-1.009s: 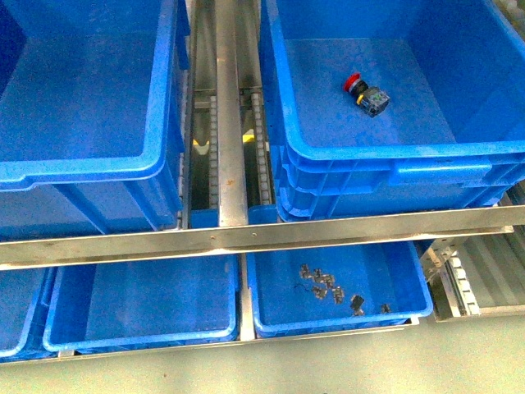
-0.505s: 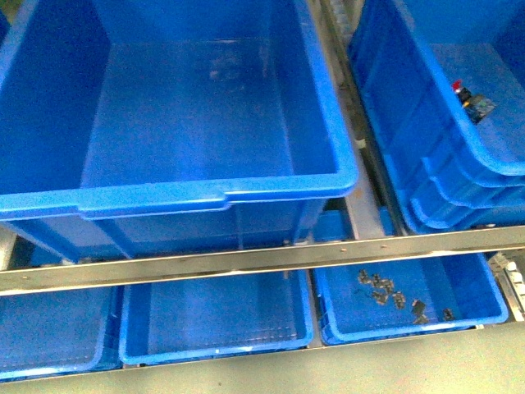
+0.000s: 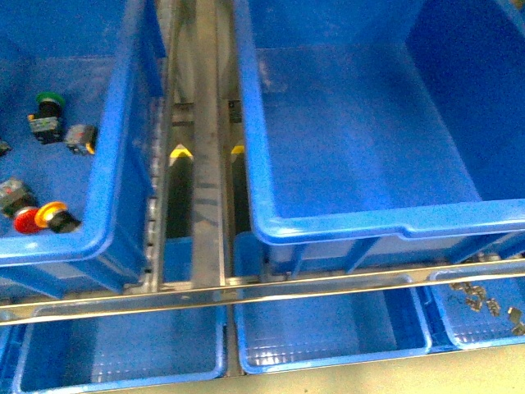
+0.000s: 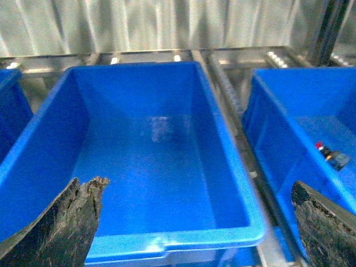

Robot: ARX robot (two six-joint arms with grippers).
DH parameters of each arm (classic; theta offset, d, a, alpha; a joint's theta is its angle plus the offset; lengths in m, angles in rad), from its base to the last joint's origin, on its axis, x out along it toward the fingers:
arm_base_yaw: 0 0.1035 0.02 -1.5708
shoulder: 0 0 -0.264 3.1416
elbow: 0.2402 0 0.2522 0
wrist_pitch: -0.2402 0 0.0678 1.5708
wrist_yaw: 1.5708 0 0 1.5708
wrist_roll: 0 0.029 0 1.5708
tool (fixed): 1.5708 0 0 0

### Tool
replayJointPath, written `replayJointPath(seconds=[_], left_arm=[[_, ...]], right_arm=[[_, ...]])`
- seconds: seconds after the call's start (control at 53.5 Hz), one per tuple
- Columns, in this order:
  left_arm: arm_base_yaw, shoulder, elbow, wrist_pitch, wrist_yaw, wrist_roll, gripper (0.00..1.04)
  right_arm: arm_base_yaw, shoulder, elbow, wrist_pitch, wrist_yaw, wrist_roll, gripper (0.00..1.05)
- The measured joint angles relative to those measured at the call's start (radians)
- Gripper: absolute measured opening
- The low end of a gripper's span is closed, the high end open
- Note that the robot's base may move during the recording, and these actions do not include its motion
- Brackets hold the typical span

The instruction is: Pick red and yellow buttons and place in box

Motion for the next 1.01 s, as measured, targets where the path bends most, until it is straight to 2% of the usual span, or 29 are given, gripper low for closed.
replayJointPath(seconds=[0.056,0.243,0.355,1.009], left_arm=[[0.000,0.000,0.000,-0.003,0.000,0.000,0.40],[-0.001,0.000,0.000,-0.002,-0.004,0.000,0.71],[-0.001,0.000,0.000,-0.003,-0.004,0.000,0.98],[-0.001,0.000,0.000,-0.003,-0.002,0.002,0.97]], right_arm=[[0.000,0.000,0.000,0.000,0.001,0.000,0.99],[0.000,-0.001,0.000,0.000,-0.003,-0.001,0.99],[-0.002,-0.001,0.000,-0.001,-0.007,-0.001,0.99],[-0.002,0.000,0.000,-0.001,-0.005,-0.001,0.99]])
